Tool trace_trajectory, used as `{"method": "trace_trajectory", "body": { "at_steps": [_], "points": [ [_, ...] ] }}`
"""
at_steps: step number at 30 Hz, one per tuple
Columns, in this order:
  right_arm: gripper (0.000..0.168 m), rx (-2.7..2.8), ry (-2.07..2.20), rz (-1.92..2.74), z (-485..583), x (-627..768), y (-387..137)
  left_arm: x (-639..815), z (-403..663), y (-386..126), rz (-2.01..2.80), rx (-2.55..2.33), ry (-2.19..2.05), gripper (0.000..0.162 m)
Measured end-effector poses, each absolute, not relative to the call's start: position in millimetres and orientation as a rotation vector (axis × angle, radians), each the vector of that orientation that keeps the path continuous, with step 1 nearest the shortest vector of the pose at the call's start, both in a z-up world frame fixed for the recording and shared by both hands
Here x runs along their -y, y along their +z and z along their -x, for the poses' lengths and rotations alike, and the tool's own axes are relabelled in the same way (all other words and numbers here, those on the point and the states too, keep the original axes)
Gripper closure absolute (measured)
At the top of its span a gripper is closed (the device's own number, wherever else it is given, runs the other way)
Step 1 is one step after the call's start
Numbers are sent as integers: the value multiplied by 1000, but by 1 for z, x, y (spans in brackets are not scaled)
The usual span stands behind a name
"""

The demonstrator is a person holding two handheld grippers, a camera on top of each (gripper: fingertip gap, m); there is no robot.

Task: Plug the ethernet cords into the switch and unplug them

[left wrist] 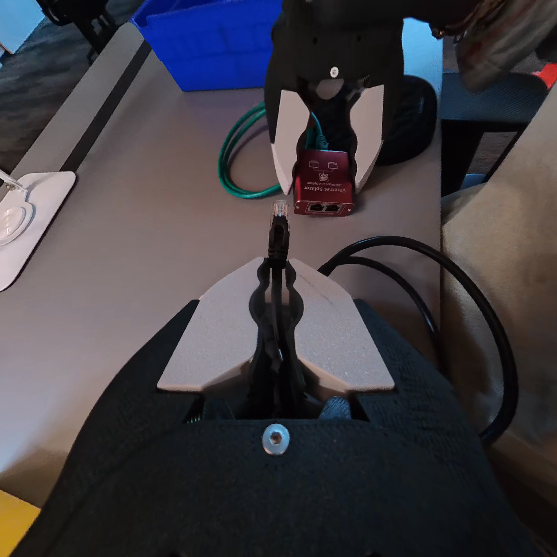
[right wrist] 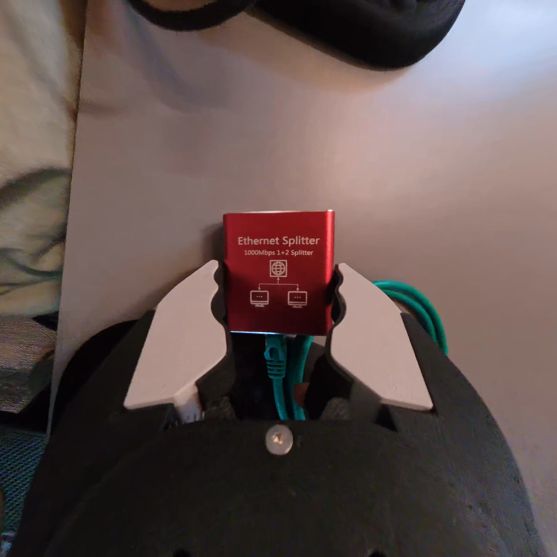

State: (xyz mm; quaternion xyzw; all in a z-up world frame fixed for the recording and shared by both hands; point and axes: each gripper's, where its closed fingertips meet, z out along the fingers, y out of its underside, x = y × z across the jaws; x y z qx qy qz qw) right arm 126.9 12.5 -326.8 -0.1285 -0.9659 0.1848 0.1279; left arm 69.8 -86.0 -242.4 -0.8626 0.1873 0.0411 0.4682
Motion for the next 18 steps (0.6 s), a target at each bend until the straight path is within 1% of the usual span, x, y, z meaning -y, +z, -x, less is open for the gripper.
{"method": "trace_trajectory", "body": {
  "at_steps": [4,9,14,18],
  "points": [
    [98,2793,696,382,-119,-7,-322,82,-70,-260,2171,-465,136,152],
    [99,2722,955,546,-105,7,-286,74,-70,-273,2207,-449,146,152],
    [99,2771,952,581,-105,19,-285,69,-72,-280,2237,-426,77,152],
    [99,2818,913,577,-107,19,-290,66,-72,-282,2265,-473,121,152]
  ]
}}
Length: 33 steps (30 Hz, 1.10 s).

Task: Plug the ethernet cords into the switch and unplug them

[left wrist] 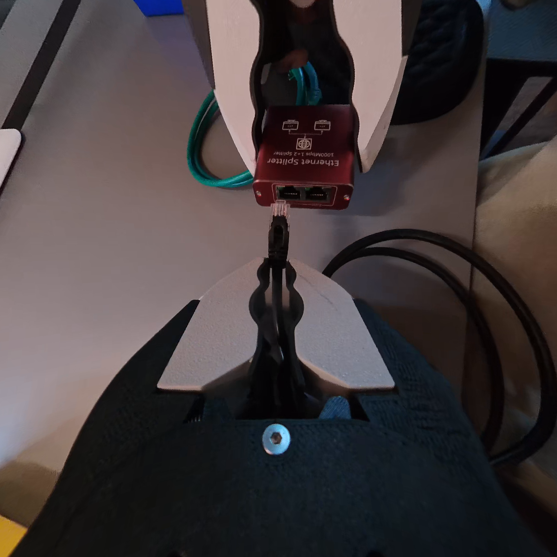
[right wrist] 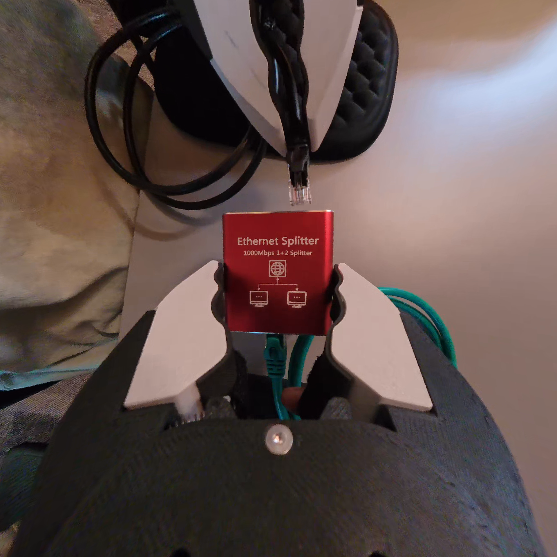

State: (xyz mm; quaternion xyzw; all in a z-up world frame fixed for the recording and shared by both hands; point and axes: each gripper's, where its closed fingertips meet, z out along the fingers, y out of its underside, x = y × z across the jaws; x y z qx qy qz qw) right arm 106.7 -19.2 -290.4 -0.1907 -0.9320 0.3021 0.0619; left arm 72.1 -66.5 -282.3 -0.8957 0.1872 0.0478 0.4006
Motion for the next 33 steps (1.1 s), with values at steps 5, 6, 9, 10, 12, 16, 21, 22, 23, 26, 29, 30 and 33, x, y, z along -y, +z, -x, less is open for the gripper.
{"method": "trace_trajectory", "body": {
  "at_steps": [5,6,9,10,12,16,21,22,23,26,29,30,33],
  "points": [
    [99,2848,880,578,-108,20,-295,64,-75,-286,2286,-532,147,152],
    [99,2848,877,586,-107,20,-295,63,-75,-286,2286,-537,149,152],
    [99,2844,868,600,-107,19,-296,63,-76,-287,2291,-546,152,152],
    [99,2844,864,606,-107,19,-296,63,-77,-288,2295,-549,153,152],
    [99,2852,845,605,-107,18,-298,63,-78,-289,2296,-555,151,152],
    [99,2861,803,593,-108,17,-300,62,-79,-291,2300,-548,123,152],
    [99,2856,808,602,-107,16,-301,63,-77,-291,2305,-529,104,152],
    [99,2848,801,611,-106,14,-301,65,-78,-292,2309,-540,111,152],
    [99,2840,801,621,-105,12,-301,66,-79,-291,2309,-547,112,152],
    [99,2822,856,636,-104,13,-298,67,-86,-290,2295,-557,88,152],
    [99,2818,867,629,-104,15,-297,66,-85,-294,2309,-567,114,152],
    [99,2820,860,631,-104,15,-297,65,-85,-295,2311,-568,116,152],
    [99,2824,826,629,-104,13,-300,64,-88,-292,2290,-557,83,152]
  ]
}}
